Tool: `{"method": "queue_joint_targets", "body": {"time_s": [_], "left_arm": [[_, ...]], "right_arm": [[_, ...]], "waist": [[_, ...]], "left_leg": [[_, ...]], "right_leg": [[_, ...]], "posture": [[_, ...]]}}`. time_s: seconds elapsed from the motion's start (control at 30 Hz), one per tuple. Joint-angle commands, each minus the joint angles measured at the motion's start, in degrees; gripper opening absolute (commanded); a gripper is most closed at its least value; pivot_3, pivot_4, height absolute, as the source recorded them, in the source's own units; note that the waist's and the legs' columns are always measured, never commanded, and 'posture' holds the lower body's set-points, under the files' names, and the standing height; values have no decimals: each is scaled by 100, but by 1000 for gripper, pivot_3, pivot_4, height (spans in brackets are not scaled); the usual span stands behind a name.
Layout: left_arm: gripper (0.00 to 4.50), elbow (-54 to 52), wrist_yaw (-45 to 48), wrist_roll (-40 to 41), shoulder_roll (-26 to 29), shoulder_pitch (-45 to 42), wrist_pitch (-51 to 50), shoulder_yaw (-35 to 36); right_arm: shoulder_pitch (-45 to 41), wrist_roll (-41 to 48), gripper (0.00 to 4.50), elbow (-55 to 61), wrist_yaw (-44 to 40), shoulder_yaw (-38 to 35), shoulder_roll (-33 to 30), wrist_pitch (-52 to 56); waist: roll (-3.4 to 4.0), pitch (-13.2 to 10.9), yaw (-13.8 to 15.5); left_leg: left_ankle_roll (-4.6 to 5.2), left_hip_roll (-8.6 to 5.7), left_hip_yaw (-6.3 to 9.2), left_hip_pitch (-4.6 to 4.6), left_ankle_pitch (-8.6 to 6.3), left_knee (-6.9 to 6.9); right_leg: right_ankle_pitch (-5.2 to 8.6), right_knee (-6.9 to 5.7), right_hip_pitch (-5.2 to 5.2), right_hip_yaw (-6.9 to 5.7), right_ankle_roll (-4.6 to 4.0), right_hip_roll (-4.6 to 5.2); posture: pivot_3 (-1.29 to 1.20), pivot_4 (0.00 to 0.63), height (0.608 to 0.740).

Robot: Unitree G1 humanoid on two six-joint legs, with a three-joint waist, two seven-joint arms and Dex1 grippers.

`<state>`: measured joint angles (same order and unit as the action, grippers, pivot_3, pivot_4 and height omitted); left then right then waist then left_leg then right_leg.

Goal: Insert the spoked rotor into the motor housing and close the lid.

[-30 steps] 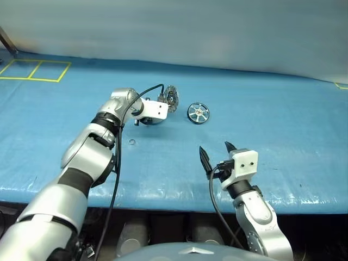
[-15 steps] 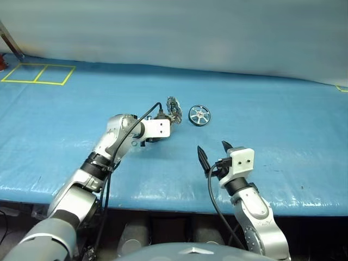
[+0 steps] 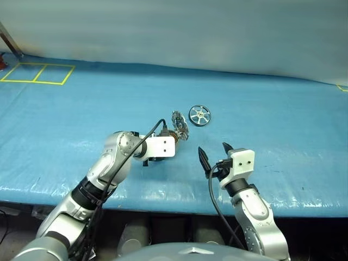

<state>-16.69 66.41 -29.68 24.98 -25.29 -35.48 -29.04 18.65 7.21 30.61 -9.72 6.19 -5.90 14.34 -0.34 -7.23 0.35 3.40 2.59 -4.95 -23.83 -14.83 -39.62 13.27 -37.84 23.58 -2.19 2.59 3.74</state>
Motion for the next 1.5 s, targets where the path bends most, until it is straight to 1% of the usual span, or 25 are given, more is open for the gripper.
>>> {"method": "queue_joint_targets", "body": {"time_s": [0.03,0.2,0.33,0.47,0.57,0.7,0.73,0.77,0.87,0.9,0.97,1.1,1.23,1.3,1.4,1.5], "left_arm": [[1593,-460,227,229,2,194,-349,-323],[1593,-474,-10,316,-35,338,-541,-440],[1593,-196,-409,394,-300,297,-578,-393],[1593,188,-799,451,-551,137,-492,-360],[1593,375,-832,645,-681,-27,-449,-357],[1593,471,-763,803,-663,-197,-382,-421],[2329,492,-756,827,-649,-249,-353,-433],[2521,505,-759,850,-635,-283,-335,-442],[3546,468,-819,980,-656,-395,-293,-411],[3841,438,-875,1028,-685,-413,-283,-375],[4479,340,-898,1158,-707,-436,-300,-317],[4479,-162,-846,1723,-794,-448,-551,17],[4479,-866,-695,2749,-905,-355,-1042,709],[4479,-1168,-648,3252,-871,-281,-1250,1099],[4479,-1480,-679,4131,-943,-112,-1478,1866],[4479,-1569,-1071,4705,-1054,156,-1611,2666]], "right_arm": [[6,66,4500,100,7,-55,27,-134],[-11,48,4500,58,-4,-30,21,-132],[2,43,4500,41,-5,-9,25,-135],[49,43,4500,59,7,-17,24,-139],[102,39,4500,84,36,-55,30,-150],[153,29,4500,113,72,-82,39,-172],[167,27,4500,120,85,-90,46,-178],[178,26,4500,125,95,-93,50,-183],[202,29,4500,130,120,-95,56,-191],[206,29,4500,130,125,-94,56,-192],[209,28,4500,126,130,-91,56,-193],[218,31,4500,128,128,-91,46,-178],[239,53,4500,166,122,-145,18,-151],[264,44,4500,220,114,-202,-37,-136],[334,143,4500,347,50,-470,-199,-74],[506,485,4500,602,-235,-881,-522,178]], "waist": [[0,-1,4],[0,-1,7],[2,-2,60],[3,-3,118],[3,-4,119],[3,-4,117],[3,-4,119],[2,-5,114],[-7,-14,67],[-5,-15,49],[-5,-15,36],[-6,-18,37],[-6,-19,36],[-5,-20,34],[-2,-21,29],[2,-24,31]], "left_leg": [[0,0,0,0,0,0],[-1,1,1,0,-1,1],[-1,-2,1,1,-1,2],[1,-13,1,0,1,1],[0,-16,-1,0,1,0],[1,-16,2,-2,3,2],[2,-16,4,-4,4,6],[3,-16,6,-10,4,11],[4,-15,7,-32,3,14],[4,-14,7,-47,3,14],[4,-13,7,-73,4,14],[2,-6,9,-88,5,14],[0,-4,9,-87,6,13],[-1,-3,8,-84,6,13],[-6,-1,10,-84,9,14],[-9,0,12,-81,11,13]], "right_leg": [[0,0,0,0,1,1],[1,0,2,0,0,5],[1,1,2,-4,1,15],[1,2,-2,-13,4,61],[0,3,-2,-15,7,73],[0,3,0,-14,7,75],[0,4,3,-15,7,75],[0,7,8,-17,5,74],[-1,7,27,-16,-7,67],[-12,6,25,-16,-26,61],[-13,4,42,-14,-29,25],[-5,5,56,-7,-17,3],[4,4,55,-5,-2,3],[5,5,55,-4,-1,3],[5,4,55,-5,-1,1],[5,4,51,-5,0,-1]], "posture": [[0,150,740],[0,150,740],[0,150,740],[0,150,740],[0,150,740],[0,150,740],[0,150,740],[0,150,740],[0,150,740],[0,150,740],[0,150,740],[0,150,740],[0,150,740],[0,150,740],[0,150,740],[0,150,740]]}}
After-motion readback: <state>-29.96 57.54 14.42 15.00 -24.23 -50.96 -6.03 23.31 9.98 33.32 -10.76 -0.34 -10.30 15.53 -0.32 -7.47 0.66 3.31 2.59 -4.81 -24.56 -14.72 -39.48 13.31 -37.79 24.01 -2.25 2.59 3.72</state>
